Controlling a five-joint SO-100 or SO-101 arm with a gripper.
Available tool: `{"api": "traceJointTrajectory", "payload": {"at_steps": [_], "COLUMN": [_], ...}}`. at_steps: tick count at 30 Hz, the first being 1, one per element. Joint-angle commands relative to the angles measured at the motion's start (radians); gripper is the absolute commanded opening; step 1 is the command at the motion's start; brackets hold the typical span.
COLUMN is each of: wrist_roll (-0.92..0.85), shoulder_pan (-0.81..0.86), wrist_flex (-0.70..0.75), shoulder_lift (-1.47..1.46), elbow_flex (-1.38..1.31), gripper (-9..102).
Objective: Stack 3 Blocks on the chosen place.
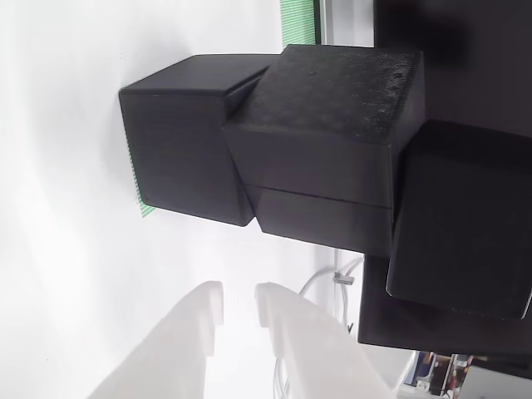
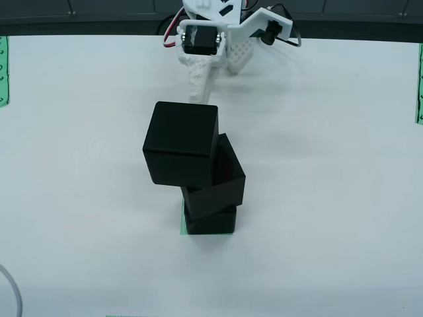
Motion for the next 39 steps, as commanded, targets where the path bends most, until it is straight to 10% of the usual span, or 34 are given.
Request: {"api": "traceJointTrajectory", "payload": {"at_steps": [1,39], "wrist_roll": [0.005,-0.009], "shoulder_pan": [0.012,0.0], "wrist_flex": [-0.021,-0.034], "shoulder_lift": [0.012,0.012], "elbow_flex": [0.025,0.028], "gripper": [0,0]}}
